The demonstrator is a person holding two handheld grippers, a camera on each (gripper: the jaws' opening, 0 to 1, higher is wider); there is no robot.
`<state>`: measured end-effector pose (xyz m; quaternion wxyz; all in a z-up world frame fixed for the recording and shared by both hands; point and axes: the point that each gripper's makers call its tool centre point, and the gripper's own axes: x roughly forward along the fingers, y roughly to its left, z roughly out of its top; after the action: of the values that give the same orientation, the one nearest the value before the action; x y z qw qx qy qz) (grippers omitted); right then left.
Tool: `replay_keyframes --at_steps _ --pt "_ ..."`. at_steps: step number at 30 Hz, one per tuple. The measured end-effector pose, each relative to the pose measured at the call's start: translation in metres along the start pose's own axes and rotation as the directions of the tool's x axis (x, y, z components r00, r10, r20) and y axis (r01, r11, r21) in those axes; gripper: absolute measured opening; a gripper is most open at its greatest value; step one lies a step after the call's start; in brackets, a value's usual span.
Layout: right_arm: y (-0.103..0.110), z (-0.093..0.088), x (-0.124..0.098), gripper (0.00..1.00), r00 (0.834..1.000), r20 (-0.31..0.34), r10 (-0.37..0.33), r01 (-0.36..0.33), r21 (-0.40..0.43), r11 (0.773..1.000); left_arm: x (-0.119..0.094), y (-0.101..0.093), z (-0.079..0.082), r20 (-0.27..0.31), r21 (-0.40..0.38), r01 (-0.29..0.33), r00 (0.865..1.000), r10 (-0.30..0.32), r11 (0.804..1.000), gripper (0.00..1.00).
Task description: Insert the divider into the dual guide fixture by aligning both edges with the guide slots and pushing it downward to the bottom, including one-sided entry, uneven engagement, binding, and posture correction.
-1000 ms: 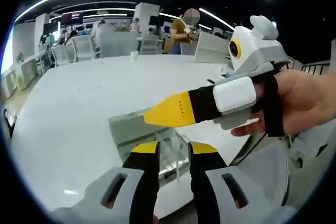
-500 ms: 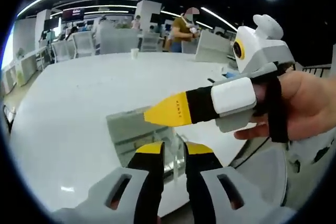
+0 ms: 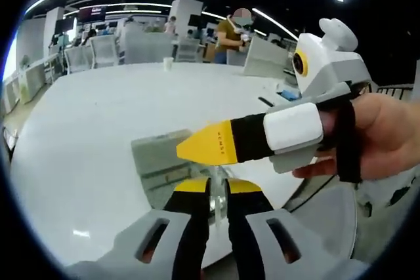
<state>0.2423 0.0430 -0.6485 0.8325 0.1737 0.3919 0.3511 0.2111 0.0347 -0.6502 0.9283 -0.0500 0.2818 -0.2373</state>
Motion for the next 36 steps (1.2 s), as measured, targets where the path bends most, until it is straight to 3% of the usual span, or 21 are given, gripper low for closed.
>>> replay_keyframes --at_steps 22,32,36 --pt "0.002 -0.007 0.002 0.32 0.999 -0.044 -0.019 0.016 -0.054 0.998 0.002 -0.001 -0.009 -0.057 -0.010 0.031 0.998 -0.032 0.999 0.04" --pt "0.003 -0.017 0.006 0.32 0.993 -0.111 -0.040 0.028 -0.107 0.994 0.002 0.000 -0.019 -0.067 -0.099 0.074 0.994 -0.081 0.992 0.02" --pt "0.000 -0.023 0.009 0.32 0.984 -0.169 -0.047 0.028 -0.110 0.993 0.003 0.000 -0.025 -0.068 -0.192 0.106 0.990 -0.121 0.976 0.02"
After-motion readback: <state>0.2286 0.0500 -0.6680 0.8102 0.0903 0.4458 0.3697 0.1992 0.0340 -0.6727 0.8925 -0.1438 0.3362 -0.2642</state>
